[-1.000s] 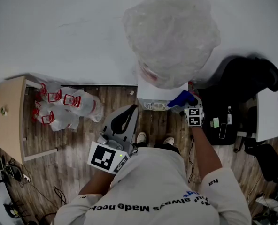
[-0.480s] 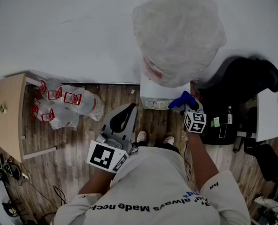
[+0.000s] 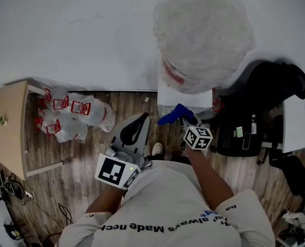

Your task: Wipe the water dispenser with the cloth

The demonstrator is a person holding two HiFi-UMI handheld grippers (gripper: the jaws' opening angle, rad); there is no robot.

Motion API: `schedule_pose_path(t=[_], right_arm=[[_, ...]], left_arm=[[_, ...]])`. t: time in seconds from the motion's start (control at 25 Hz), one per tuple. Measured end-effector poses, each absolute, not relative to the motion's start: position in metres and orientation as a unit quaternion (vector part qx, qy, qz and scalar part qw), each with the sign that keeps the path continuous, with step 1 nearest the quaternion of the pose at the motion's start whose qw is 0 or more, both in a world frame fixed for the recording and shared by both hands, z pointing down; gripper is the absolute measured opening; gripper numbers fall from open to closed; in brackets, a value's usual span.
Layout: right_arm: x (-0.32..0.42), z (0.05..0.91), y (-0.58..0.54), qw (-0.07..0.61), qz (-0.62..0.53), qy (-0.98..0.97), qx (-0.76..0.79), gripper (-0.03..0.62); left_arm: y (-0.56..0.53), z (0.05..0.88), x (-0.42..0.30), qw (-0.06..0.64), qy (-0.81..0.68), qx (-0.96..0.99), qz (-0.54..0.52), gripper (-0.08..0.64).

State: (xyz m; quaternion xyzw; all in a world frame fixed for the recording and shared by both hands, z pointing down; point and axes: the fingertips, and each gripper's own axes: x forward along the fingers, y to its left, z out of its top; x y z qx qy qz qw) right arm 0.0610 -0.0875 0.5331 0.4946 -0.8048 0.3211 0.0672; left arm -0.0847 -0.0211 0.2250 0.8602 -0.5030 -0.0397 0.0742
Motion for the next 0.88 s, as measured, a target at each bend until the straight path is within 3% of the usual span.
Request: schedule_pose_path(t=[0.56,0.88], right_arm=[[-0.035,0.586,-0.084,0.112,0.392,-0.811,0.419,0.084],[-0.05,0.629,-0.089,0.15,0.435,-0.787,0.411,0.084]], left_arm=[[-0.024,0.233,-0.117,0.08,-0.51,0.856,-0.036,0.02],[-0.034,0.233,-0.124,0.081,-0.51,0.856,-0.037,0.02]])
